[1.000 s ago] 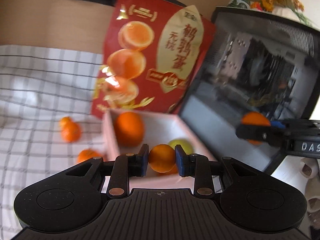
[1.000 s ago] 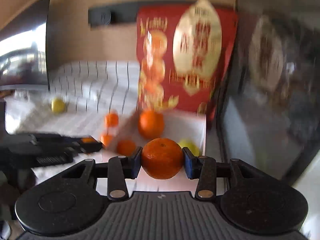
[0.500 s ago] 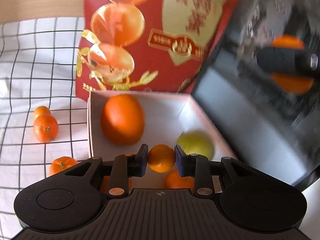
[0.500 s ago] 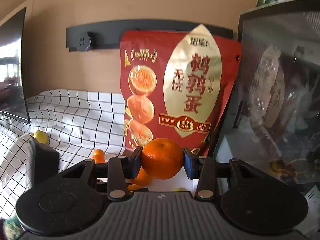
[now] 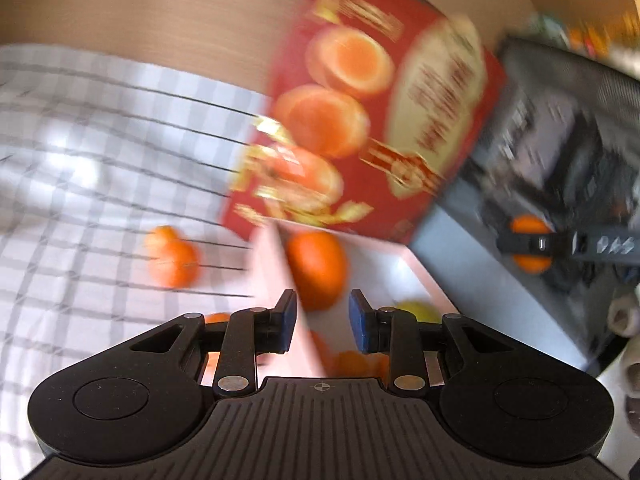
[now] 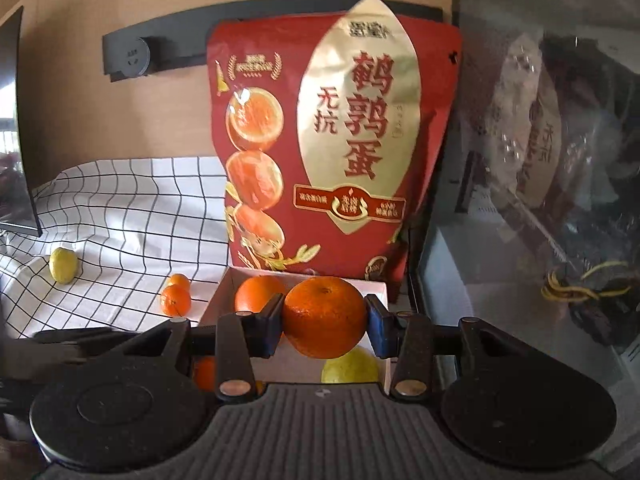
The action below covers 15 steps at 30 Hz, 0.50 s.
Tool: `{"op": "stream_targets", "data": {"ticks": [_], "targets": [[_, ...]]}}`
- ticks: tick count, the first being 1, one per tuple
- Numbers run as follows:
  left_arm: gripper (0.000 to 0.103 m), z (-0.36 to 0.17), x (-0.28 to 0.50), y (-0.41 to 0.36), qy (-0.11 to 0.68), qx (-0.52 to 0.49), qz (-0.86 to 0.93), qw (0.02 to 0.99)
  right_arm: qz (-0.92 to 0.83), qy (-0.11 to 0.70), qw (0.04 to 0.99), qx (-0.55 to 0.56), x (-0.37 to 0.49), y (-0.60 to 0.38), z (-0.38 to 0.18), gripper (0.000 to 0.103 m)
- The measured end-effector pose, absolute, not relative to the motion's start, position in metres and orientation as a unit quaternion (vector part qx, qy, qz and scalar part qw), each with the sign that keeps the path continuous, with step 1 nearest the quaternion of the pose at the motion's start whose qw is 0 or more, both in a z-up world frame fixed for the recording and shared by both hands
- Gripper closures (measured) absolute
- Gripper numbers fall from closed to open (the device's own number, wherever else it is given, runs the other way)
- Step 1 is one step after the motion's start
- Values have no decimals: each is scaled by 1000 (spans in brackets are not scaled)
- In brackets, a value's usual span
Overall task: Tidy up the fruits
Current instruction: 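Lower the mandarin into the pink box and open the right tool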
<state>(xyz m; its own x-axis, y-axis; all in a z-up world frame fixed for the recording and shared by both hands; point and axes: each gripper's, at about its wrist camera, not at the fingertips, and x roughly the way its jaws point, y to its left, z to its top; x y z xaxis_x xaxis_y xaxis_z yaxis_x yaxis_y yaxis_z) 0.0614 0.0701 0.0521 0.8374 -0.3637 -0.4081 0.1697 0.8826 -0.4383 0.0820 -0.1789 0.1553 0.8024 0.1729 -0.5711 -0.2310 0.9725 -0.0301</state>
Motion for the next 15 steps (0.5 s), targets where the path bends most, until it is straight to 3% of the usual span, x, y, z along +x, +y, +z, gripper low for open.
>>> {"op": "stream_targets", "data": {"ticks": [7,15], "targets": [[71,6,32,137,169,-257,-77,948,89,325,941,-42,112,-162,133,61],[71,-3,33,175,170,-310,4,935,78,370,925,-35,152,-134,92,61]]}}
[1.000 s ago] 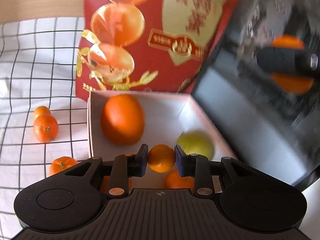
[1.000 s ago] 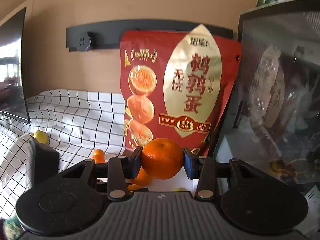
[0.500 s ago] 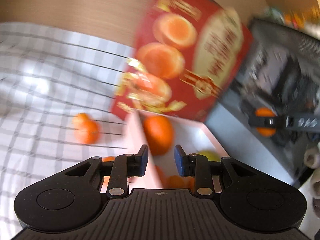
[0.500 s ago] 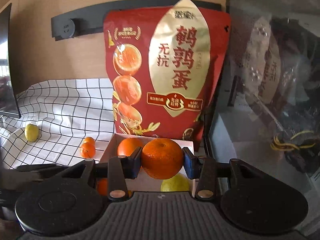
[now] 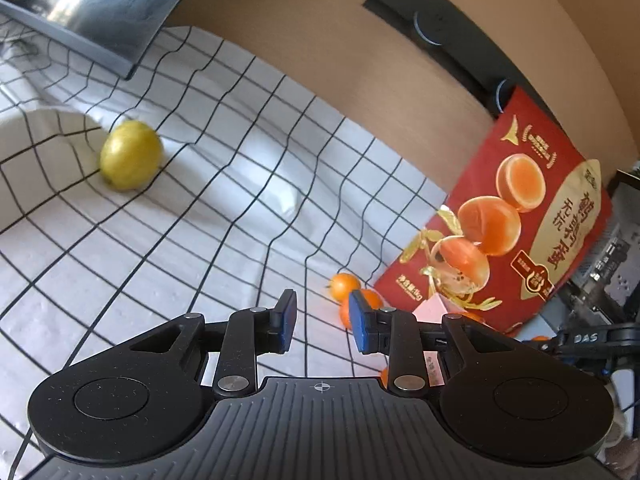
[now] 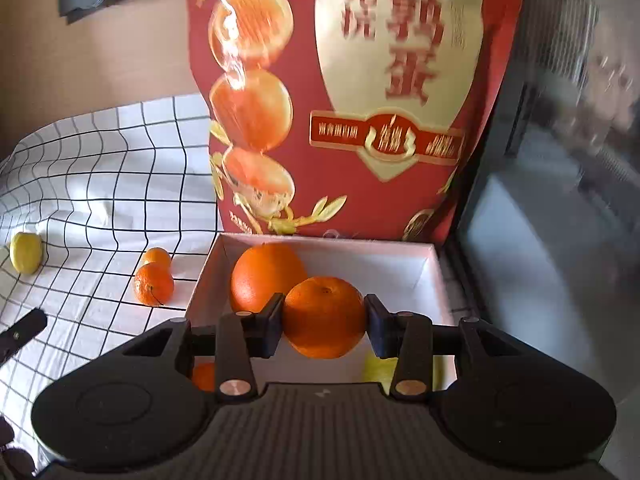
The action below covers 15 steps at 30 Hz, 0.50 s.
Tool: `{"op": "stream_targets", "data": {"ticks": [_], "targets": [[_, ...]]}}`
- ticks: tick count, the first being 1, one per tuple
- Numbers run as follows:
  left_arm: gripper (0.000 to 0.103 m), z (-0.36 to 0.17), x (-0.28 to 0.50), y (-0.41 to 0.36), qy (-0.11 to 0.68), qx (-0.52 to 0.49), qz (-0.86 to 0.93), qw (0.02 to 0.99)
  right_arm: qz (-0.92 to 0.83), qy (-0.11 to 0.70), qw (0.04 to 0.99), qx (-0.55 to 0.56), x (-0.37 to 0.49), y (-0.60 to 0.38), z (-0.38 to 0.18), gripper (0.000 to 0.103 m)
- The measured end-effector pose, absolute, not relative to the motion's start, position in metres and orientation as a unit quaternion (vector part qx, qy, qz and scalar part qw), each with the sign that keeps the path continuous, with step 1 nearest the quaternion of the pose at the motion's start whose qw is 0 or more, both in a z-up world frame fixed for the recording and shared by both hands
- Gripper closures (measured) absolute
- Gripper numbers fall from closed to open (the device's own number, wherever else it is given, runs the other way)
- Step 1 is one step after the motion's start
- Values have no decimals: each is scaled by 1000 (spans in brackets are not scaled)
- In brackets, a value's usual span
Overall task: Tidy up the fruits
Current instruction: 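Lower the mandarin into the pink box and open the right tool, then grasp the yellow pomelo with the left tool while the right tool grasps a mandarin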
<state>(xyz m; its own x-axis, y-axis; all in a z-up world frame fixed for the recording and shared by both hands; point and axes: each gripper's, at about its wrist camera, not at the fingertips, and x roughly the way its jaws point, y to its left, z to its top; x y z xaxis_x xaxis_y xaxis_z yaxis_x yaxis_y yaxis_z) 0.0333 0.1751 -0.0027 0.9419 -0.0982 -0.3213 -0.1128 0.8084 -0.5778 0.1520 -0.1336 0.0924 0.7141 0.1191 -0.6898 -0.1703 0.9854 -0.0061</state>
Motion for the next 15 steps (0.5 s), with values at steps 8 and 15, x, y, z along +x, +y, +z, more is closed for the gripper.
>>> {"op": "stream_targets", "data": {"ticks": [8,15], "targets": [[71,-7,39,164,193,-280,-5,940,81,385,919,-11,158,-146,80,49],[71,-7,32,169,179,-278,30,943,87,370,925,-9,143,-156,89,49]]}}
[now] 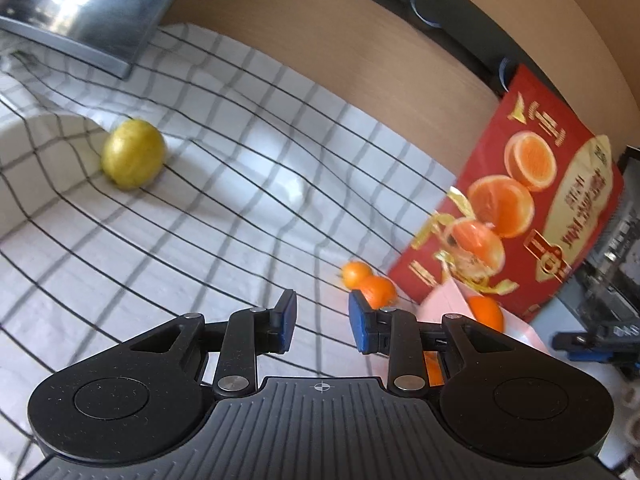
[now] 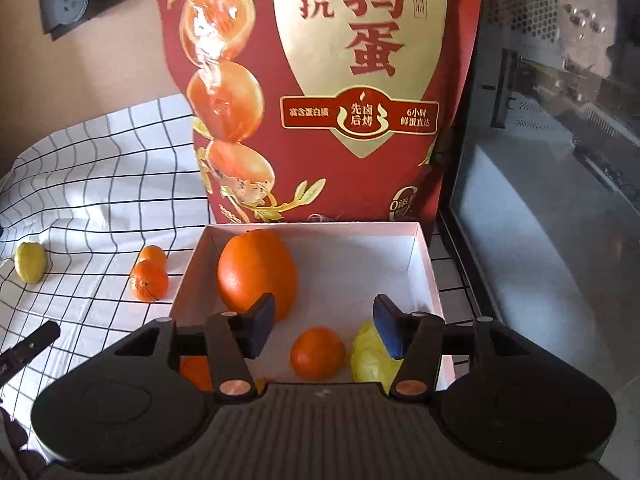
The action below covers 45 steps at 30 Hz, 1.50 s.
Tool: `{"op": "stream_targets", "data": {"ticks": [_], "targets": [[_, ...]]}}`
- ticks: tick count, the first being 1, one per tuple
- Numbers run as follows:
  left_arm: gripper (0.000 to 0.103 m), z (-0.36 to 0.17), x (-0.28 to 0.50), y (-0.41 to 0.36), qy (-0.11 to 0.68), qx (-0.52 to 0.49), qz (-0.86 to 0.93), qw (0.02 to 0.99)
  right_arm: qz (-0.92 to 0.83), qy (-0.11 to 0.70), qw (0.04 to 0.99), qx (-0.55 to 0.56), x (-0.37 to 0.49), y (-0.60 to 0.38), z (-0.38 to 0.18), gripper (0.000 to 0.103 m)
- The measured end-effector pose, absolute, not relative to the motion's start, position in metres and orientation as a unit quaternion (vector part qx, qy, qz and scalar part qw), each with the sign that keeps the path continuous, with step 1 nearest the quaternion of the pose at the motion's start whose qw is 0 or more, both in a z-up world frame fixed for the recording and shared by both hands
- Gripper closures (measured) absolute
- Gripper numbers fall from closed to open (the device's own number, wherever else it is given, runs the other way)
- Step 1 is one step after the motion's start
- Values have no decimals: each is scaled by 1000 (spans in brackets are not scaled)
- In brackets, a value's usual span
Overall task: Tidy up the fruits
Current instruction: 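Grasp the yellow pomelo with the left tool while the right tool grasps a mandarin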
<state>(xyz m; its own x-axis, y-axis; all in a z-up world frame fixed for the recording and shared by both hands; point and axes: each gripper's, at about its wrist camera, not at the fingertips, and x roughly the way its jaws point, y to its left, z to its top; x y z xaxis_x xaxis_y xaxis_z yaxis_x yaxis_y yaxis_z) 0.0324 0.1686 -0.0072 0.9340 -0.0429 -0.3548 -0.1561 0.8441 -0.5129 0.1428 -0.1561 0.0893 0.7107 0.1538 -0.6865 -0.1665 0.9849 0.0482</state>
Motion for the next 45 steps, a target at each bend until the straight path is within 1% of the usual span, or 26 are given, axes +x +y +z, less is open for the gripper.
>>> {"op": "stream_targets", "data": {"ticks": [6,11,19,21,23,25,30,32,35,39,45], "targets": [[71,-4,26,176,158,-291,53,942,146,321,933,-69,107,-121,103,49],[71,-3,25,176,157,-289,55,943,237,339,907,-76,102,-70,108,49],[71,-2,14,189,132,-318,74,936,232,365,885,-174,103,22,56,49],[71,0,16,202,142,-338,59,929,231,383,880,-159,111,27,52,49],[71,7,18,218,148,-315,54,936,240,395,876,-135,120,25,58,49],[71,17,20,242,148,-281,84,944,244,391,879,-119,125,20,71,49],[71,31,58,298,187,-214,138,949,244,370,891,-94,145,9,97,49],[71,30,72,311,191,-204,147,949,247,364,895,-73,158,7,105,49],[71,23,88,323,183,-218,152,946,247,369,894,-62,180,10,109,49],[71,13,92,331,165,-259,131,943,224,386,890,-97,204,28,93,49],[71,18,75,329,148,-265,114,946,211,428,872,-106,233,63,58,49]]}}
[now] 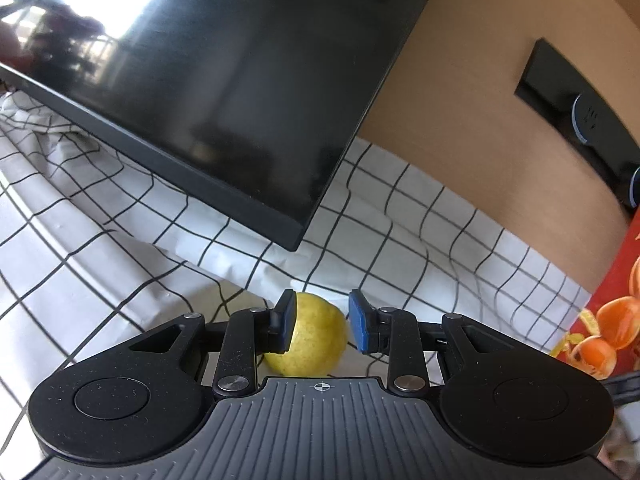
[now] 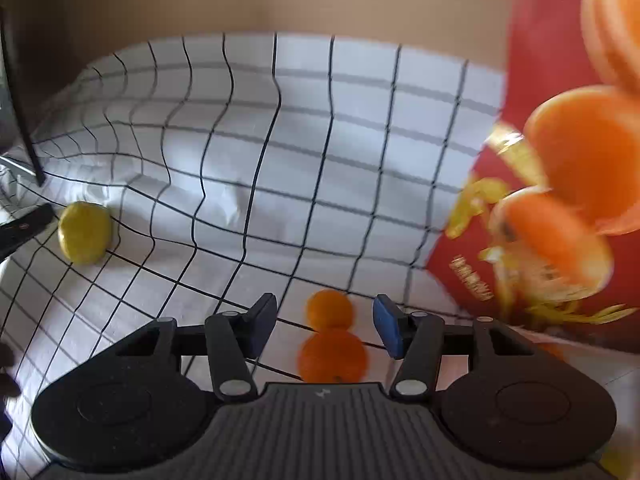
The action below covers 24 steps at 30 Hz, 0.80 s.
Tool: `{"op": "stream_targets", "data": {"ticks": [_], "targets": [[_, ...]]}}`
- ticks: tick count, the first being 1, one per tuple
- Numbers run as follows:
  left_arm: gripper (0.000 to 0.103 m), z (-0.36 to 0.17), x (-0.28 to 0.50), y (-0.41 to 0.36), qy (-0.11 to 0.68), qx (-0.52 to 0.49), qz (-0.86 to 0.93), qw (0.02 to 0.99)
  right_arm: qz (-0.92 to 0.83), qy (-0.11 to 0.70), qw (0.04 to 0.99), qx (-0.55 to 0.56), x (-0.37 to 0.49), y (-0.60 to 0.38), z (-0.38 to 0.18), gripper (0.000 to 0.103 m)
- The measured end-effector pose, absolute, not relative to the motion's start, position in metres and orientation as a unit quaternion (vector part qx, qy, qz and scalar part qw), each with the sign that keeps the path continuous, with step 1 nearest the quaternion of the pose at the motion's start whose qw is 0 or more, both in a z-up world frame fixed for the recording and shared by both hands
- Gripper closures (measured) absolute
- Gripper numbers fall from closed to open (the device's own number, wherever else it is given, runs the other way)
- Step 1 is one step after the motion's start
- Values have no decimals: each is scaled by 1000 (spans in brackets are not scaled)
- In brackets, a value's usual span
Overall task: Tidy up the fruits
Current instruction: 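Grasp the yellow pomelo with the left tool while the right tool grasps a mandarin, then carry the mandarin toward the pink box with the right tool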
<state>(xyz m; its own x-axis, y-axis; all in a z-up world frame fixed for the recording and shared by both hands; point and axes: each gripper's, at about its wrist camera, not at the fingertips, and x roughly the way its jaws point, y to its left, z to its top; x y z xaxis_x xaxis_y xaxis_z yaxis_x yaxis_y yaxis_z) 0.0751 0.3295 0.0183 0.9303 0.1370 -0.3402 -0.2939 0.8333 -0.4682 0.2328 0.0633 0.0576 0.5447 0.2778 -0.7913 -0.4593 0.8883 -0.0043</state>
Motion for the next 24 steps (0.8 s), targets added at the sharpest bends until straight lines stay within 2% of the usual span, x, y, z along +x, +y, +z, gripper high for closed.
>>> {"op": "stream_targets", "data": {"ticks": [9,13,21,24], "targets": [[71,20,70,323,137,-247,111,953,153,450,869,-139,253,91,28,54],[71,20,68,318,133,-232,114,957,140,454,871,-127,254,91,26,66],[71,13,63,314,136,-210,133,959,136,454,872,-124,257,88,22,70],[71,13,56,314,129,-216,137,958,158,452,871,-107,243,80,37,70]]}}
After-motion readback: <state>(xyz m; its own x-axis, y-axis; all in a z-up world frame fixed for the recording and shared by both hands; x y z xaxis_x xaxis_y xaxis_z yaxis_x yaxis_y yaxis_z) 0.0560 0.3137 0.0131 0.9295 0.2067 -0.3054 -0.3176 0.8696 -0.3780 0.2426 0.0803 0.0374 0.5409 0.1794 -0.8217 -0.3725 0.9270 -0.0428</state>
